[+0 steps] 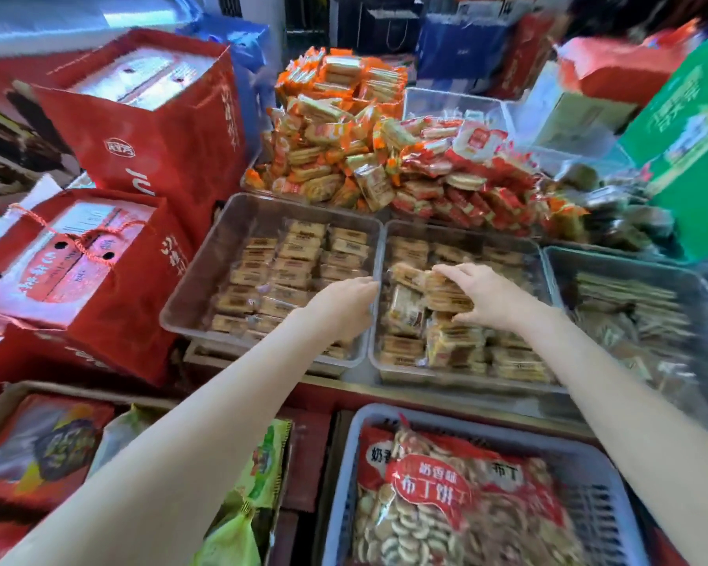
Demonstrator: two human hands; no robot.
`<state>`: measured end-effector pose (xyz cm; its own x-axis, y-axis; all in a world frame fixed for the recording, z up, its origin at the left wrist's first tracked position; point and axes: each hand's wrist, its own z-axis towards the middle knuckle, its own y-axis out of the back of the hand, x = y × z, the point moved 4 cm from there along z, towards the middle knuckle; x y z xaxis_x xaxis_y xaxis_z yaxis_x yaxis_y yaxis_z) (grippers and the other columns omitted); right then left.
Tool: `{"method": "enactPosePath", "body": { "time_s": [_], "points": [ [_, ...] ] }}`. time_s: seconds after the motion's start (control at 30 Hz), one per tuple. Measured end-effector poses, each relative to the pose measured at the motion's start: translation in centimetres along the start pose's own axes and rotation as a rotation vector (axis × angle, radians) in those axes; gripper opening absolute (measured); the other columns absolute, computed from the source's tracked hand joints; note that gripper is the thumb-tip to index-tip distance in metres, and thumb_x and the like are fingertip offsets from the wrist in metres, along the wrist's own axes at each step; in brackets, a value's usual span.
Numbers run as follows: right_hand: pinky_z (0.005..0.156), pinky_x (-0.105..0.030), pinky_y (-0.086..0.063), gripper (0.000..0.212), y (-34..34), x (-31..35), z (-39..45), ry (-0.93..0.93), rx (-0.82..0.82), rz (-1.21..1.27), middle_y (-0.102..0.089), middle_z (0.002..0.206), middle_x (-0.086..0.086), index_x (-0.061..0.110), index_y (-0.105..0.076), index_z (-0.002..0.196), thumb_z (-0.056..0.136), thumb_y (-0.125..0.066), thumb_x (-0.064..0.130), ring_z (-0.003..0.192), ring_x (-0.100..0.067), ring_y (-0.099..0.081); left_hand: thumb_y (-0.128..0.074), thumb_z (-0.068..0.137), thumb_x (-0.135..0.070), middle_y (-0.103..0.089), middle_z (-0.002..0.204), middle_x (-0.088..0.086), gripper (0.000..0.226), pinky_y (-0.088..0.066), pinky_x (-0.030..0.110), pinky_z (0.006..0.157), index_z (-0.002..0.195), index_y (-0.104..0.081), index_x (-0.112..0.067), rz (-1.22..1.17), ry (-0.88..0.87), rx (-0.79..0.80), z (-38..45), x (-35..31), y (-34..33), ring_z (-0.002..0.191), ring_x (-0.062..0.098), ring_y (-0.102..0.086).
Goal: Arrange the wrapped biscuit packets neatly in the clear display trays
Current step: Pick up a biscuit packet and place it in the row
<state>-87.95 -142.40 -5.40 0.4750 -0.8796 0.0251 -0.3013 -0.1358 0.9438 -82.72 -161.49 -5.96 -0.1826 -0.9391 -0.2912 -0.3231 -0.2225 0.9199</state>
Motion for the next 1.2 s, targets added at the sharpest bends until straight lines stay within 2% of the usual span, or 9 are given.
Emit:
{"method": "enactPosePath", "body": {
  "time_s": [0.17,0.3,0.43,0.53,0.67,0.77,0.9,1.03,1.2],
  "points": [
    [0.098,-0.037,-0.04,0.077,-0.4,-0.8,1.8,0.005,-0.106,-0.091,-0.047,0.128,-0.008,0.017,-0.029,0.142,0.08,-0.07,0.035,0.116,-0.026,-0.046,-0.042,0.096,-0.011,-0.033,0.15,0.008,0.053,-0.03,0.032,0.106,0.146,-0.027,-0.008,-0.002,0.004,-0.009,0.6,-1.7,-0.8,0.136,0.024,-0.034],
    [0.078,-0.033,-0.041,0.066,1.1,-2.3,2.2,-0.117,-0.256,0.233,-0.057,0.116,-0.008,0.01,-0.038,0.128,0.077,-0.07,0.036,0.101,-0.027,-0.055,-0.046,0.095,-0.011,-0.038,0.146,0.009,0.05,-0.035,0.03,0.101,0.143,-0.032,-0.006,-0.018,-0.012,-0.083,1.7,-3.0,-0.6,0.129,0.024,-0.042],
    [0.079,-0.036,-0.042,0.07,3.3,-5.4,1.2,-0.303,-0.433,0.421,-0.055,0.118,-0.013,0.006,-0.035,0.132,0.08,-0.069,0.038,0.105,-0.031,-0.054,-0.054,0.092,-0.019,-0.037,0.146,0.011,0.061,-0.038,0.03,0.101,0.146,-0.027,-0.008,-0.049,0.023,-0.097,4.3,-3.8,-1.2,0.128,0.024,-0.043],
    [0.077,-0.03,-0.039,0.068,3.7,-6.5,0.5,-0.21,-0.271,0.474,-0.05,0.12,-0.008,0.012,-0.037,0.133,0.079,-0.071,0.034,0.098,-0.02,-0.046,-0.054,0.093,-0.031,-0.045,0.138,0.012,0.056,-0.039,0.033,0.099,0.14,-0.036,-0.007,-0.118,0.106,-0.075,5.5,-4.9,-2.5,0.123,0.026,-0.046],
    [0.077,-0.028,-0.04,0.063,3.2,-6.5,-0.5,-0.106,-0.088,0.512,-0.047,0.113,0.0,0.018,-0.041,0.13,0.077,-0.073,0.029,0.098,-0.017,-0.048,-0.054,0.092,-0.039,-0.043,0.142,0.006,0.059,-0.032,0.024,0.101,0.143,-0.036,-0.017,-0.387,-0.052,0.04,5.0,-6.6,-3.9,0.129,0.018,-0.041],
    [0.074,-0.026,-0.043,0.06,2.8,-6.5,-1.2,-0.094,-0.006,0.525,-0.05,0.11,0.002,0.019,-0.042,0.128,0.077,-0.072,0.028,0.096,-0.017,-0.053,-0.067,0.083,-0.039,-0.036,0.148,0.005,0.084,-0.026,0.021,0.106,0.148,-0.02,-0.014,-0.271,-0.141,0.178,4.3,-6.7,-5.1,0.135,0.017,-0.033],
    [0.074,-0.025,-0.042,0.057,2.9,-6.4,-2.0,-0.088,-0.009,0.508,-0.051,0.109,0.0,0.018,-0.042,0.125,0.078,-0.072,0.027,0.095,-0.017,-0.053,-0.073,0.075,-0.038,-0.04,0.143,0.005,0.088,-0.03,0.035,0.108,0.145,-0.024,-0.017,-0.095,-0.131,0.015,4.5,-7.2,-6.1,0.13,0.025,-0.036],
    [0.075,-0.025,-0.041,0.056,2.9,-5.6,-2.4,-0.072,-0.02,0.462,-0.05,0.111,-0.001,0.017,-0.043,0.124,0.077,-0.073,0.027,0.096,-0.017,-0.052,-0.074,0.071,-0.037,-0.054,0.119,-0.001,0.064,-0.036,0.032,0.094,0.125,-0.045,-0.019,-0.183,-0.101,-0.15,3.8,-6.8,-4.9,0.11,0.019,-0.045],
    [0.081,-0.027,-0.04,0.063,5.1,-2.2,-0.9,-0.037,-0.168,0.522,-0.048,0.112,0.001,0.015,-0.041,0.127,0.076,-0.075,0.025,0.098,-0.017,-0.048,-0.077,0.072,-0.021,-0.051,0.106,-0.005,0.064,-0.036,0.02,0.078,0.127,-0.046,-0.015,-0.413,0.072,-0.301,0.0,0.9,0.9,0.102,0.014,-0.048]
  ]
}}
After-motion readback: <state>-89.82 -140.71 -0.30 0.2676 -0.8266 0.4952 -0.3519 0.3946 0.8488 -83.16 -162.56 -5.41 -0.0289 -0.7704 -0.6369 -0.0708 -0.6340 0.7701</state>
